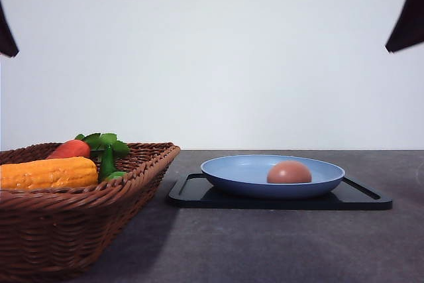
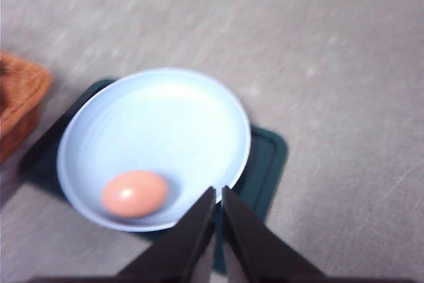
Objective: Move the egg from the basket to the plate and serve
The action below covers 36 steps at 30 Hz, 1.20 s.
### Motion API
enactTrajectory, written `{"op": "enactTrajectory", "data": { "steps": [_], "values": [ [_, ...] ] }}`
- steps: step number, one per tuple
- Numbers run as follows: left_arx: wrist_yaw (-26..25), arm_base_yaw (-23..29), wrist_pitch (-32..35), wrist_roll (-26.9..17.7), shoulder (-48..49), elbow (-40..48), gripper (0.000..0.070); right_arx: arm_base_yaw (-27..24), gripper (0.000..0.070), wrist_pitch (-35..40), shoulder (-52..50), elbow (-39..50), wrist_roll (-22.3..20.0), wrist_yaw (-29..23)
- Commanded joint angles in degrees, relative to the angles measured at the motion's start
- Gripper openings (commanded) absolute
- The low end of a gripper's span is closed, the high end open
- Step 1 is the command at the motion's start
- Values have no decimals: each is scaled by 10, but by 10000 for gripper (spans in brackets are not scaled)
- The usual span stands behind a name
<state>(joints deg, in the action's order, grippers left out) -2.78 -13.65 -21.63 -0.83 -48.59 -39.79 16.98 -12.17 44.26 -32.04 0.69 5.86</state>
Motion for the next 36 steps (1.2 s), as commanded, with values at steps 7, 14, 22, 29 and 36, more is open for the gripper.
{"op": "enactTrajectory", "data": {
  "steps": [7,14,22,29,36],
  "values": [
    [-26,-14,59,72,136,89,0,5,0,109,-58,101,23,-3],
    [-27,-15,50,79,169,87,0,5,0,120,-58,101,23,-3],
    [-27,-15,50,79,166,87,0,5,0,136,-58,101,23,-3],
    [-19,-16,46,62,269,88,0,5,0,136,-58,101,23,-4],
    [-19,41,68,36,380,130,0,5,0,136,-58,101,23,-3]
  ]
}}
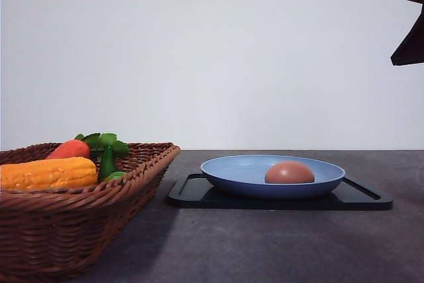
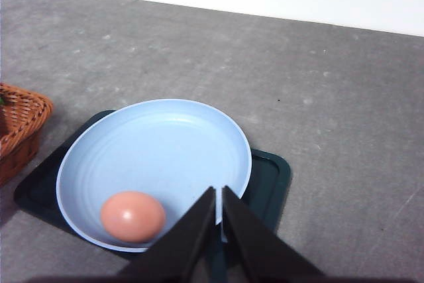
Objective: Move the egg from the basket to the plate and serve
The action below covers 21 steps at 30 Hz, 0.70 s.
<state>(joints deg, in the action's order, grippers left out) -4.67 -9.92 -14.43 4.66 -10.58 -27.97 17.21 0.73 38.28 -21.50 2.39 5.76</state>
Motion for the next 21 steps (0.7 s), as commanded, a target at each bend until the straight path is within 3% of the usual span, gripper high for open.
{"op": "enactTrajectory", "data": {
  "steps": [1,8,15,21],
  "values": [
    [0,14,2,-26,10,26,0,3,0,7,2,-4,6,-2],
    [0,61,10,-31,56,137,0,3,0,7,2,-4,6,-2],
    [4,66,12,-31,96,229,0,3,0,7,2,-4,6,-3],
    [4,66,6,-31,104,254,0,3,0,7,2,-4,6,-2]
  ]
}}
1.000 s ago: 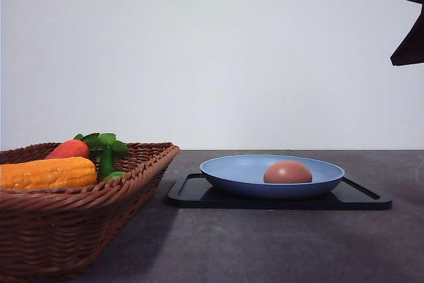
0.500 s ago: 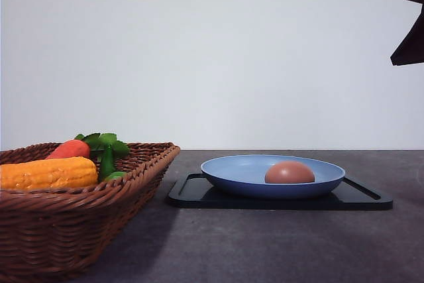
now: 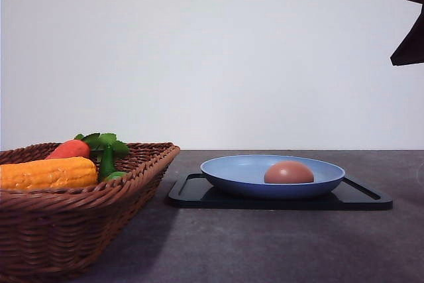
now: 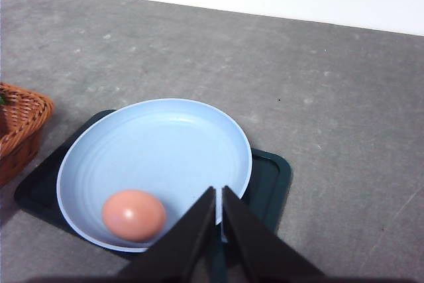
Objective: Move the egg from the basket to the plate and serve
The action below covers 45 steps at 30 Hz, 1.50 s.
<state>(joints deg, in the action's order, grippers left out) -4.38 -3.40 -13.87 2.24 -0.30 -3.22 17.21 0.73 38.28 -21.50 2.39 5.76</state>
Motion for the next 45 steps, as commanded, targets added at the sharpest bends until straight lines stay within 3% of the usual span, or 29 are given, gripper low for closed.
{"op": "enactTrajectory", "data": {
  "steps": [1,31,39,45],
  "values": [
    [3,1,1,-8,1,8,0,3,0,7,2,-4,6,-2],
    [8,0,6,-9,1,18,0,3,0,2,-5,-4,5,-3],
    [8,0,6,-9,1,18,0,-20,0,-20,-177,12,-83,-58],
    [8,0,6,-9,1,18,0,-83,0,-20,-296,73,-87,-57]
  ]
}}
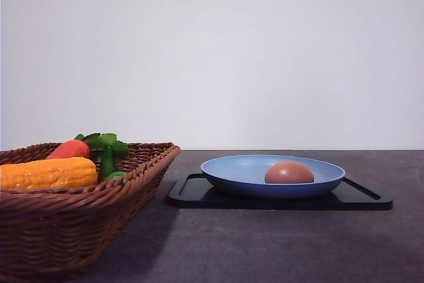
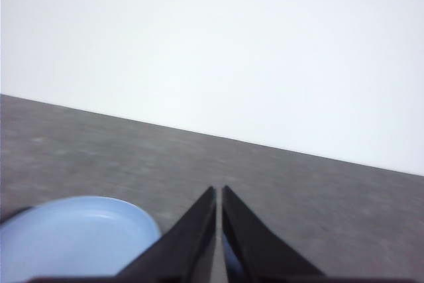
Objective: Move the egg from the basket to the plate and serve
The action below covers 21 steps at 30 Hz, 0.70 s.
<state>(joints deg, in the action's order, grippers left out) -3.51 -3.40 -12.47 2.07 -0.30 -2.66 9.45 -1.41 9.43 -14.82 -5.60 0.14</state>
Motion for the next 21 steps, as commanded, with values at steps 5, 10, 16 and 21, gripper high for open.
{"op": "enactTrajectory", "data": {
  "steps": [5,10,16,21],
  "values": [
    [-1,0,-8,-7,1,12,0,-47,0,1,-50,66,-3,38],
    [-1,0,-8,-7,1,12,0,-73,0,1,-60,110,19,70],
    [-1,0,-8,-7,1,12,0,-78,0,-13,-60,143,37,74],
    [-1,0,-8,-7,1,12,0,-84,0,-45,-62,143,37,74]
  ]
}}
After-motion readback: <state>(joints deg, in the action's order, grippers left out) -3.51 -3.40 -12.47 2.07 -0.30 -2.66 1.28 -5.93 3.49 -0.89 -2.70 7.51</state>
